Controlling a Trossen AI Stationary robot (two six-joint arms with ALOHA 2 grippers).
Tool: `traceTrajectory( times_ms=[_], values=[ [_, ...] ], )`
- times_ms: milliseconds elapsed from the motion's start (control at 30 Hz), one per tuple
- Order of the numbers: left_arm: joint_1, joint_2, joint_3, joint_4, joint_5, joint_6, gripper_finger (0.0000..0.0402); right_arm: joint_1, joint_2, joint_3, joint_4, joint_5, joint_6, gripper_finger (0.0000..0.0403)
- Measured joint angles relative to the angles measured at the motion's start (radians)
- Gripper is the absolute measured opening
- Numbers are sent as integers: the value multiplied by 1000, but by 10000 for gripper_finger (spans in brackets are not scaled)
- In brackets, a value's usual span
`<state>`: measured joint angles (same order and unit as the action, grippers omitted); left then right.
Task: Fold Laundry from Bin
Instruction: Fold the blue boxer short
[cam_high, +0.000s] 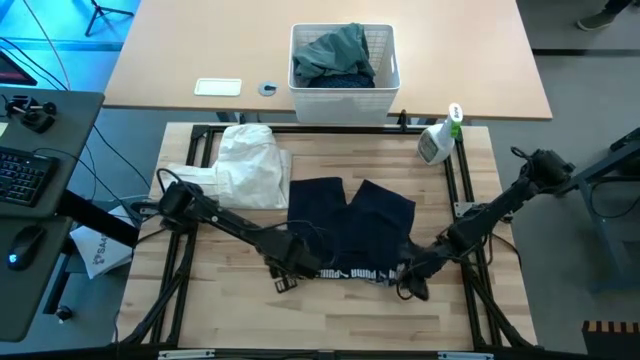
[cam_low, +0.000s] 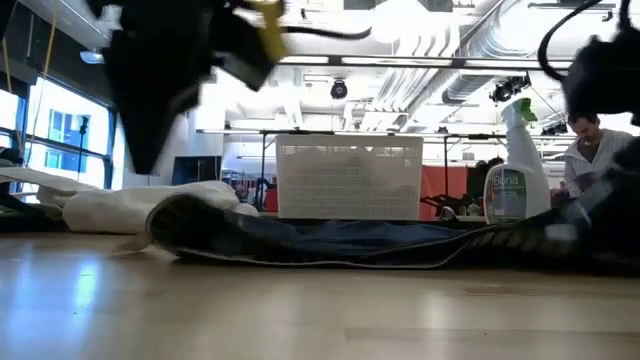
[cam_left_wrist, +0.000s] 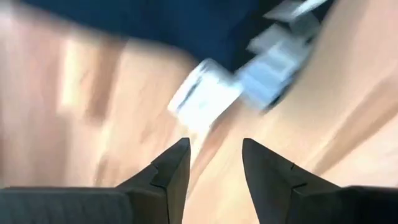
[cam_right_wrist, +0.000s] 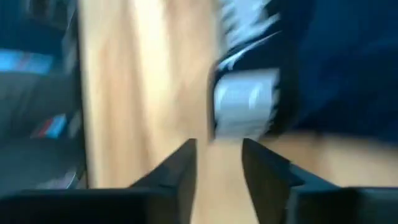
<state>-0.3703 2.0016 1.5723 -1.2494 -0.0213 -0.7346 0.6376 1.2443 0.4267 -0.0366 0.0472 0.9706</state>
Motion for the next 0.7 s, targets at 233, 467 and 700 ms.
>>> traceTrajectory(
  times_ms=[233, 467, 700],
  values=[
    [-7, -21, -1, -171, -17, -21, 136, -38, -13, 13, -71, -406, 42, 176],
    [90, -32, -2, 43, 6, -48, 118, -50, -74, 41, -196, -4, 217, 125],
    [145, -34, -165, 375, 117, 9, 86, -77, -32, -10, -51, 136, 304, 16]
  ],
)
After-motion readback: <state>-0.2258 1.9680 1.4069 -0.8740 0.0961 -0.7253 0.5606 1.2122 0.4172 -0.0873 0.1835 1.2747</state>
